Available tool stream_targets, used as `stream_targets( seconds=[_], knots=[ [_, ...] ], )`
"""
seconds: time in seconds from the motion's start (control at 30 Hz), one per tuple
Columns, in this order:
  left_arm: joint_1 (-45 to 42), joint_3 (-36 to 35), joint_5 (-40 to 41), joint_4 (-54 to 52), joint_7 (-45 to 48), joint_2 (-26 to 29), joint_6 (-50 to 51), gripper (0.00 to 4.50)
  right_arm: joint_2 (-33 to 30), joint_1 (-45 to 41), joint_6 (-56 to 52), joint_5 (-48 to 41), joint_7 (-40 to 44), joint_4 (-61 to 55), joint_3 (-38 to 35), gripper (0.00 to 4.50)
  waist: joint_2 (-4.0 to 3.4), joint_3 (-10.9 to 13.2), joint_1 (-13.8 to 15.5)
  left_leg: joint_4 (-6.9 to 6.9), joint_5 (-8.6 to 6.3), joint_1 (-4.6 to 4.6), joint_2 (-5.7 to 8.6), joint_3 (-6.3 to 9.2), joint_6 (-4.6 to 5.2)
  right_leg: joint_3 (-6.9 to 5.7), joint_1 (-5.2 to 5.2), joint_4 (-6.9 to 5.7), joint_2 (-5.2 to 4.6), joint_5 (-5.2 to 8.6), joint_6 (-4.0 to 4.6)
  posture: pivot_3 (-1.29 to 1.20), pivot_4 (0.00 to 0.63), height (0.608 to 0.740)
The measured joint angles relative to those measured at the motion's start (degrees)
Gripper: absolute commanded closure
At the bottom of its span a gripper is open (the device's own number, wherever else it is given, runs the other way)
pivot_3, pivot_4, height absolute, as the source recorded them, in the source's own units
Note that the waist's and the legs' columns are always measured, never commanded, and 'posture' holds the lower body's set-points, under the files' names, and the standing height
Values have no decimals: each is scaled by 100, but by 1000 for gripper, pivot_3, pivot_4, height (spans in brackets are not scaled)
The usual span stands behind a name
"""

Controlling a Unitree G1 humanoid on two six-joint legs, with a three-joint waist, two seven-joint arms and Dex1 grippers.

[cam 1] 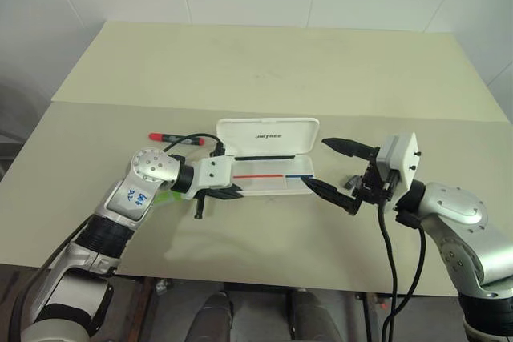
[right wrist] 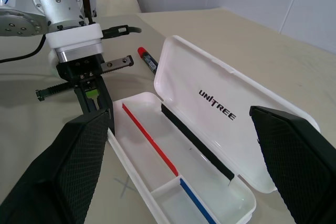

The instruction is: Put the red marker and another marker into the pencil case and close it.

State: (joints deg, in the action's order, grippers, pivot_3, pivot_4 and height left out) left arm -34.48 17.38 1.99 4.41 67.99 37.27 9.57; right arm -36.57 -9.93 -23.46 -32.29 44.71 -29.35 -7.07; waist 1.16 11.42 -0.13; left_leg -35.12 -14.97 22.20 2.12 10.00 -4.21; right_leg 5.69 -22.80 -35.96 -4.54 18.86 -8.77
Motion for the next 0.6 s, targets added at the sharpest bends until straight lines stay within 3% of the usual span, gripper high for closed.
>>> stream_targets(
  seconds=[0.6],
  knots=[
    [545,68,98,-1045,155,89,440,4475,-925,1072,-88,-394,823,-325,-944,0,0,0,-10,-9,0,-5,-3,-2,1,-1,8,-6,3,-4,-5,0,150,740]
  ],
)
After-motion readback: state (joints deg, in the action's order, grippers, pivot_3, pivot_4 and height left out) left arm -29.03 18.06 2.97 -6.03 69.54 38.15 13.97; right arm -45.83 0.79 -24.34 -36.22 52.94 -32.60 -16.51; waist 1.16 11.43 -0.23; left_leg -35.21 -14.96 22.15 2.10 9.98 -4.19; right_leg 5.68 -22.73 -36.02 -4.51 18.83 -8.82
